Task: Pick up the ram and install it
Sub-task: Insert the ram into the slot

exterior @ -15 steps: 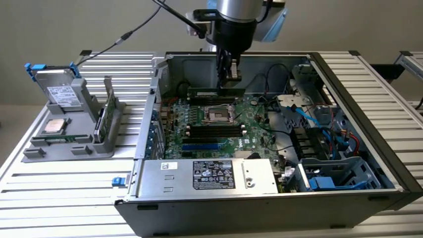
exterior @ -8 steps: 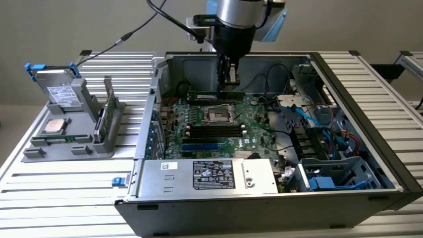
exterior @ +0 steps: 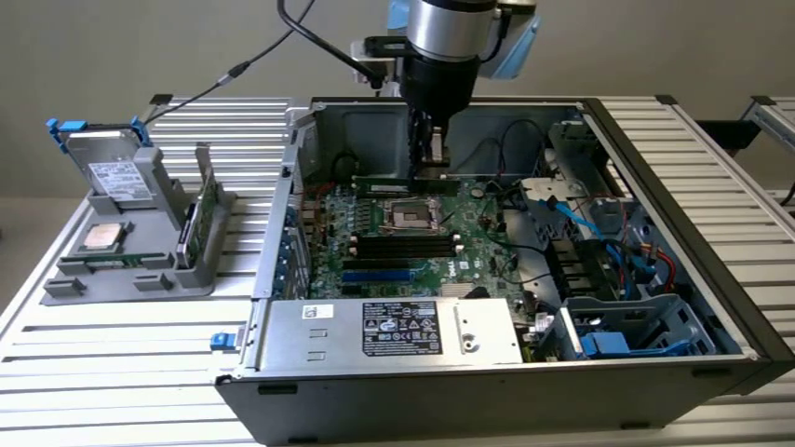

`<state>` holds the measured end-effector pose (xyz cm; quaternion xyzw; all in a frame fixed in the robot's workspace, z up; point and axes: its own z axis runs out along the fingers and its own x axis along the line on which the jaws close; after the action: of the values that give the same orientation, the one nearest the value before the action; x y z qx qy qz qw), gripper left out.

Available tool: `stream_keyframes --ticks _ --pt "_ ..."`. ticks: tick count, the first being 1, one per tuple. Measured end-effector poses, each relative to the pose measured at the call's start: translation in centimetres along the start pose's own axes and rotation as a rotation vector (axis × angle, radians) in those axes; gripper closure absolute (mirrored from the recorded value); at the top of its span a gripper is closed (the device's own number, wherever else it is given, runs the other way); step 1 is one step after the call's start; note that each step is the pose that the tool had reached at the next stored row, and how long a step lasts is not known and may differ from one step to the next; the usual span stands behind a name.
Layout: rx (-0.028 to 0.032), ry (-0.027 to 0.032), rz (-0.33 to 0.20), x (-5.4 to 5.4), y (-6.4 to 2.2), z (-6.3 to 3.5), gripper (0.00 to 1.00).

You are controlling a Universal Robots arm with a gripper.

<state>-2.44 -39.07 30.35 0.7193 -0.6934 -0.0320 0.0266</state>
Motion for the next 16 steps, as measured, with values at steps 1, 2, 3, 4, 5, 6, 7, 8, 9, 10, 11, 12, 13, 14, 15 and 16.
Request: stream_keyframes --ticks 1,2,3,4,5,6,7,8,9,10,11,12,13,14,15,16 --pt "0.0002 0.0013 0.000 0.0 -0.02 0.13 0.86" --pt "0.0003 0.0025 0.001 0.0 -0.04 0.25 0.86" --pt "0.0006 0.0035 0.001 0.0 -0.06 0.39 0.86" --pt "0.0009 0.0043 0.001 0.0 -0.08 0.52 0.86" --pt "0.0016 0.0053 0.002 0.0 -0.09 0.66 0.86" --pt "0.0024 0.0065 0.003 0.0 -0.10 0.78 0.86" --pt "0.0034 0.0075 0.004 0.0 -0.11 0.90 0.86" --pt "0.0047 0.0088 0.004 0.0 -0.12 1.01 0.86" --pt "0.0073 0.0107 0.005 0.0 -0.12 1.09 0.86" --pt "0.0107 0.0134 0.006 0.0 -0.12 1.15 0.86" --pt "0.0140 0.0159 0.006 0.0 -0.13 1.22 0.86" --pt "0.0172 0.0184 0.006 0.0 -0.14 1.29 0.86" --pt "0.0201 0.0211 0.007 0.0 -0.14 1.36 0.86" --pt "0.0218 0.0233 0.007 0.0 -0.15 1.45 0.86" --pt "0.0228 0.0255 0.007 0.0 -0.14 1.56 0.86" --pt "0.0232 0.0279 0.007 0.0 -0.14 1.65 0.86"
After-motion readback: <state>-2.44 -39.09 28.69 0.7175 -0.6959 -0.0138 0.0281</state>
